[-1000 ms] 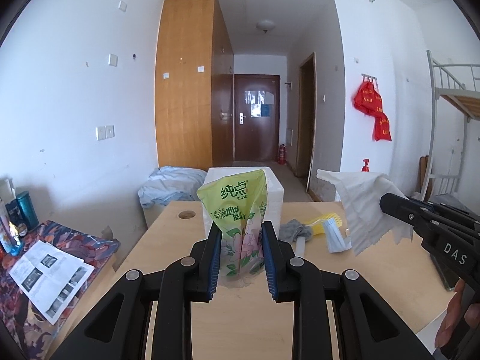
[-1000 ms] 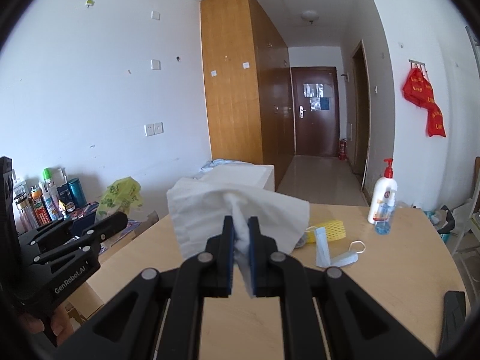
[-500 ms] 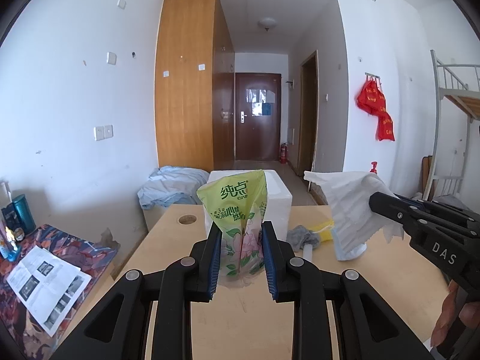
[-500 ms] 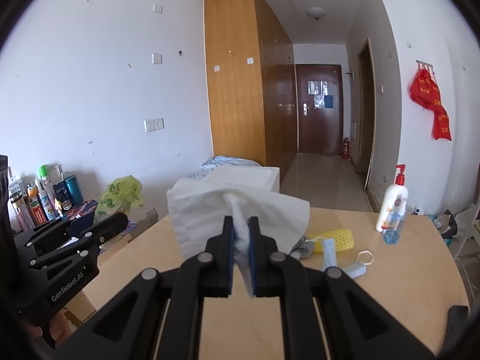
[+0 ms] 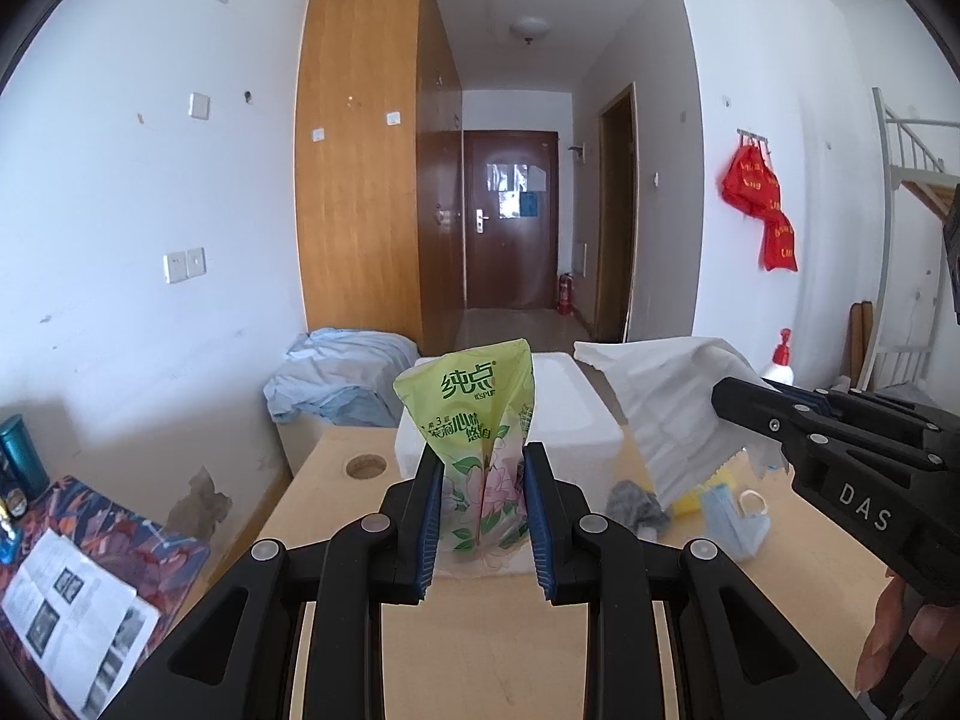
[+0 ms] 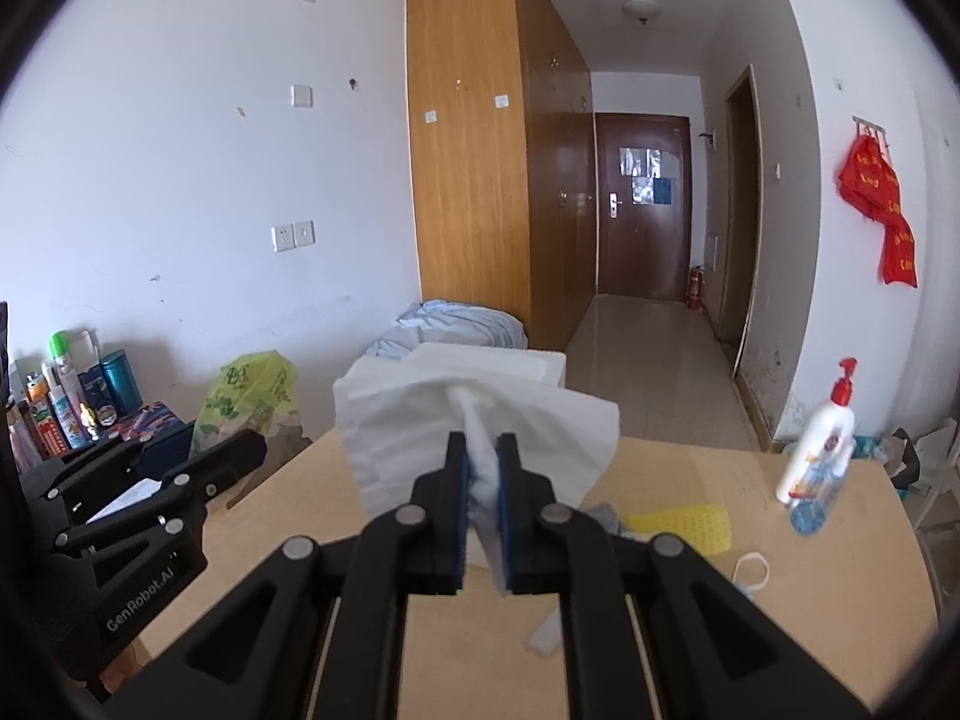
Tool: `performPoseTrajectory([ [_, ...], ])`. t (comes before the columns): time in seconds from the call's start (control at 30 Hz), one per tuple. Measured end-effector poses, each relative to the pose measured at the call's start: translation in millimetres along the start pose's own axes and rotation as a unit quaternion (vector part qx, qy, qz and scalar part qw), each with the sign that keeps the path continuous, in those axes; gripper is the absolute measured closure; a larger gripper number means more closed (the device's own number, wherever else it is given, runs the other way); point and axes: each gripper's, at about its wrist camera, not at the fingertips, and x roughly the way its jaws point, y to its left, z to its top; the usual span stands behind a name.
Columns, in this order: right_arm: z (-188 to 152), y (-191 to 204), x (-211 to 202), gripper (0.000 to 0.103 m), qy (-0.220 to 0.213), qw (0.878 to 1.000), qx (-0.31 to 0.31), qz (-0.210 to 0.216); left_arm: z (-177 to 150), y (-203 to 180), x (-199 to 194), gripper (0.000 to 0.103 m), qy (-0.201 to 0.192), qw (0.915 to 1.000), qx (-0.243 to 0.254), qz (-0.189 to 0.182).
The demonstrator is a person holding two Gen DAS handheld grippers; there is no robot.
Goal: Organize soft objects
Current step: 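Carry the tissue pack in the left gripper while the right carries the sheet to the foam box, then open the left gripper to drop the tissue pack into the foam box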
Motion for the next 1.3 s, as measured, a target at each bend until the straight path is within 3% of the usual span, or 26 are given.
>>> performPoseTrajectory([
  [0.4, 29.6, -11.3, 66.6, 0.092, 0.010, 1.000, 0.000, -0.005, 30.6, 12.6, 84.4, 0.076, 0.033, 0.9993, 0.002, -0.019],
  [0.77, 37.2, -23.2, 124.4, 0.092, 0.036, 0.999, 0.003, -0.007, 37.0, 15.6, 148.4, 0.076, 0.064, 0.9978, 0.007, -0.018],
  [1.13, 40.8, -25.2, 133.1, 0.092, 0.046, 0.999, 0.004, -0.003, 36.1, 9.9, 163.5, 0.076, 0.064, 0.9978, 0.013, -0.015],
  [1.3, 41.9, -23.0, 132.2, 0.092, 0.043, 0.999, 0.002, -0.004, 32.9, 9.4, 162.5, 0.065, 0.057, 0.9982, 0.015, -0.013],
])
